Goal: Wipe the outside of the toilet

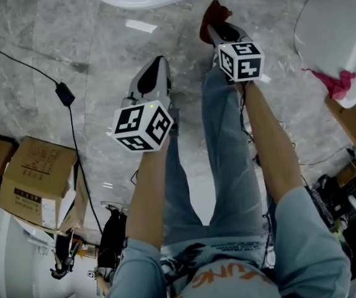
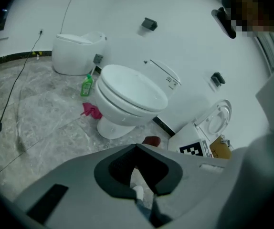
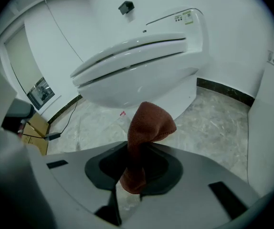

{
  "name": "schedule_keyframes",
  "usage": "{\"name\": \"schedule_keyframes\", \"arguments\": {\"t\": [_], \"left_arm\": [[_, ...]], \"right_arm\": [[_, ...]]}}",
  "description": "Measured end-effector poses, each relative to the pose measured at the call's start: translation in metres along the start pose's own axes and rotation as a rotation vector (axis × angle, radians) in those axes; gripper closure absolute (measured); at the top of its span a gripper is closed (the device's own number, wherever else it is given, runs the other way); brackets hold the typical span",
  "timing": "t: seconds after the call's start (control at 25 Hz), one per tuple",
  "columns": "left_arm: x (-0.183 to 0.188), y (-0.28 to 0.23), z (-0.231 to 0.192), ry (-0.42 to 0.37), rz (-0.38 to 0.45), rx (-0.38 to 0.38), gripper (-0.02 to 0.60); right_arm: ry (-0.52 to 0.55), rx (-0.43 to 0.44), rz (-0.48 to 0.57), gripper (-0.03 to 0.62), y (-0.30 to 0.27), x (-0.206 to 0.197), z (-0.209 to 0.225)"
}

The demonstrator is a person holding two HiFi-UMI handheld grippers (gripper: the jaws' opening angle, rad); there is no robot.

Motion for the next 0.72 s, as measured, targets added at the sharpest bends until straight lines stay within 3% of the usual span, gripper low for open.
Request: {"name": "schedule_keyframes", "arguments": {"t": [0.2, 0.52, 0.72], "left_arm": [[-0.005, -0.043, 0.038, -0.04, -0.031, -0.007, 0.588], [-0.019, -0.1, 0.071, -0.025, -0.076, 0.007, 0.588], [0.001, -0.137, 0.077, -0.05, -0.065, 0.002, 0.588]], "right_arm": [[0.025, 0.003, 0.023, 0.522, -0.004, 0.019, 0.045], [0.02, 0.051, 0.038, 0.522, -0.032, 0.048, 0.087], [0.134, 0.078, 0.024, 0.522, -0.054, 0.069, 0.105]]}}
Point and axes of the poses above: the fingertips, and each gripper's own axes: y backward along the fingers, z to its right, x out of its top, the point moved 1 cm from there along y, backward along the fingers, and after that the axes turned 3 degrees about z, right-handed, at the moved point
